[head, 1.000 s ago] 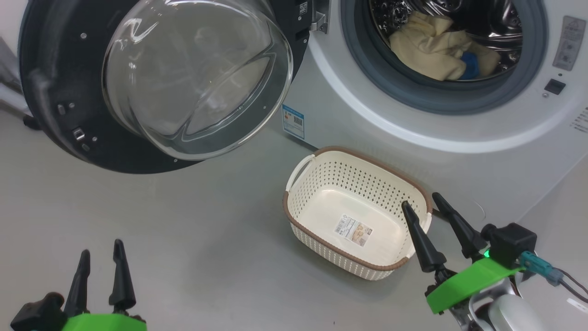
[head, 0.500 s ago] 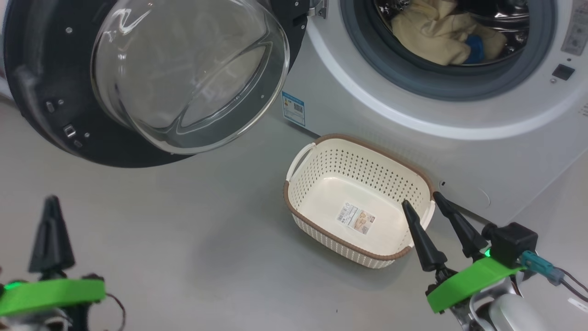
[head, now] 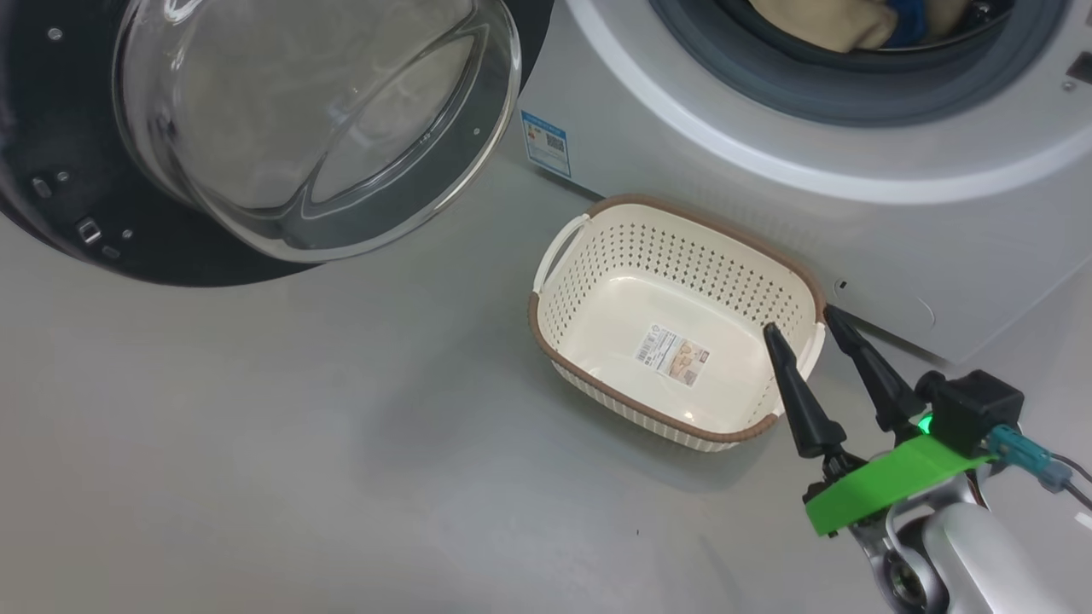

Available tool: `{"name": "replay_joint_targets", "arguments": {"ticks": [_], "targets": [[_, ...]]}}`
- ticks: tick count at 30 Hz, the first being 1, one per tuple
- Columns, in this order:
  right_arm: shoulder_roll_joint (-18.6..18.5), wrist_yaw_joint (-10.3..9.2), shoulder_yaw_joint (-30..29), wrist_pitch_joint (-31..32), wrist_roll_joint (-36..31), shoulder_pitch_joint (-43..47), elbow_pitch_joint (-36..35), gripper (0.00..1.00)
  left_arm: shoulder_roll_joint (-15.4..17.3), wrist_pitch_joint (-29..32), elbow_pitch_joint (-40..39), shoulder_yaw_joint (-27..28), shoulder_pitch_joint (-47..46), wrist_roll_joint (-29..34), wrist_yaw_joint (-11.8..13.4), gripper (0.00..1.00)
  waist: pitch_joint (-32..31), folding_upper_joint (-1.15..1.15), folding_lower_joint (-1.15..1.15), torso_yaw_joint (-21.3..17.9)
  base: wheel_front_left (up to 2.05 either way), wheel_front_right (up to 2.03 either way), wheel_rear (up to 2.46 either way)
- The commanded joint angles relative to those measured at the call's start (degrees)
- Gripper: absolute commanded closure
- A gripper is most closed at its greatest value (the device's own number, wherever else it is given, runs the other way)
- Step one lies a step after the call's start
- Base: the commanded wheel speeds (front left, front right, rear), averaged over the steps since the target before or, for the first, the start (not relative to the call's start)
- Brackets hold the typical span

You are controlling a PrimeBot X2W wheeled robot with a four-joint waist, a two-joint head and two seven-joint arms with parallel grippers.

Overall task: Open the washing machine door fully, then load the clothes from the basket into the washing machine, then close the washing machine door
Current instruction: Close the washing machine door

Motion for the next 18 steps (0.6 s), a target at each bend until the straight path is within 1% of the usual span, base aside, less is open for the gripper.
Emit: {"name": "replay_joint_targets", "arguments": {"ticks": [1,2,4,6,11,16,18], "targets": [[-0.8,0.1,0.8,-0.4,-0.4,-2.2,-1.8,0.0,5.2,1.9,1.2,2.8,-4.4,-3.9,0.0,1.0,0.9,0.0,0.0,-0.1,0.0,0.0,0.0],[-0.8,0.1,0.9,-0.4,-0.5,-2.5,-1.8,0.0,6.7,2.9,3.2,2.7,-6.2,-6.0,0.0,1.0,1.2,0.0,0.0,-0.1,0.0,0.0,0.0],[-0.9,0.1,1.0,-0.4,-0.6,-2.9,-1.7,0.0,8.3,5.8,7.1,2.4,-9.8,-10.7,0.0,1.0,1.8,0.0,0.0,-0.2,0.0,0.0,0.0],[-1.0,0.1,1.2,-0.4,-0.7,-3.3,-1.8,0.0,10.1,8.2,11.4,2.1,-13.1,-13.8,0.0,1.0,2.6,0.0,0.0,-0.3,0.0,0.0,0.0],[-1.6,0.1,1.5,-0.4,-0.7,-4.0,-2.0,0.0,11.9,14.7,18.4,-1.2,-19.5,-18.3,0.0,1.0,4.2,0.0,0.0,-0.8,0.0,0.0,0.0],[-2.1,0.1,1.9,-0.4,-0.8,-4.7,-2.2,0.0,13.0,23.1,21.5,-4.5,-22.6,-21.8,0.0,1.0,5.8,0.0,0.0,-1.7,0.0,0.0,0.0],[-2.3,0.1,2.1,-0.4,-0.9,-4.9,-2.4,0.0,13.5,25.0,22.6,-4.7,-23.3,-22.9,0.0,1.0,6.5,0.0,0.0,-2.1,0.0,0.0,0.0]]}}
